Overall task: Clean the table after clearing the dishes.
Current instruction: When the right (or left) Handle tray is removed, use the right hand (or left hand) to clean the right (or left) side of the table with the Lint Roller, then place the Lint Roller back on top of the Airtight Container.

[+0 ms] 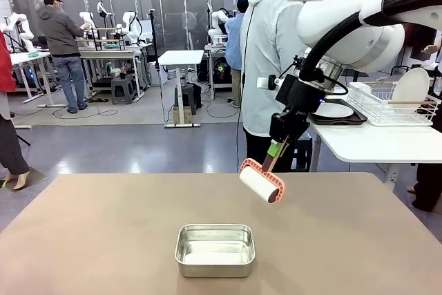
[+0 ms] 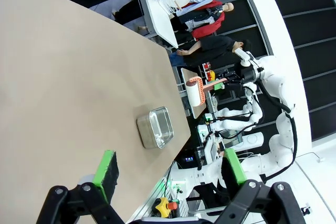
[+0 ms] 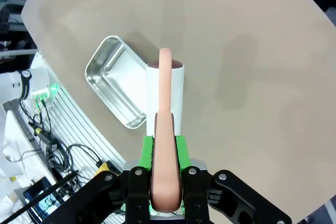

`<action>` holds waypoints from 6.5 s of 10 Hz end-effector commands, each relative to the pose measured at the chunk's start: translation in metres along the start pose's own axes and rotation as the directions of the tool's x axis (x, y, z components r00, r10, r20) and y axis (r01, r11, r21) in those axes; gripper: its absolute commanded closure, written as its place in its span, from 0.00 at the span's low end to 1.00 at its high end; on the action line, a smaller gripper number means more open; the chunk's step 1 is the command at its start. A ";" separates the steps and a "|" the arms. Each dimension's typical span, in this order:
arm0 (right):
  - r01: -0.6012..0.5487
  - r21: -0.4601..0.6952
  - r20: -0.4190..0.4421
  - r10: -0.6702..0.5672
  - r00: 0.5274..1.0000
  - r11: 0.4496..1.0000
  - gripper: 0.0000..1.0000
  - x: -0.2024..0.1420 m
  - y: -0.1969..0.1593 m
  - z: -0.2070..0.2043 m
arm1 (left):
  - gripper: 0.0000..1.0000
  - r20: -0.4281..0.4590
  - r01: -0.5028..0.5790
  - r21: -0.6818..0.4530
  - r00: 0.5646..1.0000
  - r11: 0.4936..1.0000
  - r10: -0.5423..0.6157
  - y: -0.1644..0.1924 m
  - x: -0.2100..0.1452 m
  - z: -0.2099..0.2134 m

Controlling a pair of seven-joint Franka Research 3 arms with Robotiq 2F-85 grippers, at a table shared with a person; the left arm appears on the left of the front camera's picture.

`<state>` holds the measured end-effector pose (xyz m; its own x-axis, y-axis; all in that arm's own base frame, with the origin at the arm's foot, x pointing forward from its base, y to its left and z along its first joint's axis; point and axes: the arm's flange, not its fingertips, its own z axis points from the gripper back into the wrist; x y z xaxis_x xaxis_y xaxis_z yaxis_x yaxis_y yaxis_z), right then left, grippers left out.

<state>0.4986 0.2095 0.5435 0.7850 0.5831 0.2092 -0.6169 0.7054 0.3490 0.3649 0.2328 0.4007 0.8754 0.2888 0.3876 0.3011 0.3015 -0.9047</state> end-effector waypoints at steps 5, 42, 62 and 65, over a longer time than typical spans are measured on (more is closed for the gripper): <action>0.380 0.158 0.172 -0.405 0.898 0.911 0.80 -0.040 -0.085 -0.067 | 0.00 0.007 -0.002 -0.008 1.000 1.000 0.002 -0.002 -0.002 0.002; 0.592 -0.163 0.139 -0.575 0.806 0.790 0.80 -0.164 -0.231 0.091 | 0.00 0.007 -0.002 -0.008 1.000 1.000 0.002 -0.002 -0.002 0.002; -0.096 -0.219 0.035 0.107 0.994 0.971 0.80 -0.087 -0.071 0.112 | 0.00 0.007 -0.002 -0.008 1.000 1.000 0.002 -0.002 -0.002 0.002; -0.478 -0.146 -0.175 0.453 0.874 0.866 0.80 -0.018 0.043 0.068 | 0.00 0.007 -0.002 -0.008 1.000 1.000 0.002 -0.002 -0.002 0.002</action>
<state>0.4445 0.1877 0.6201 0.5019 0.8347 0.2266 -0.8645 0.4920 0.1028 0.3648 0.2328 0.4005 0.8755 0.2891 0.3872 0.3007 0.3015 -0.9048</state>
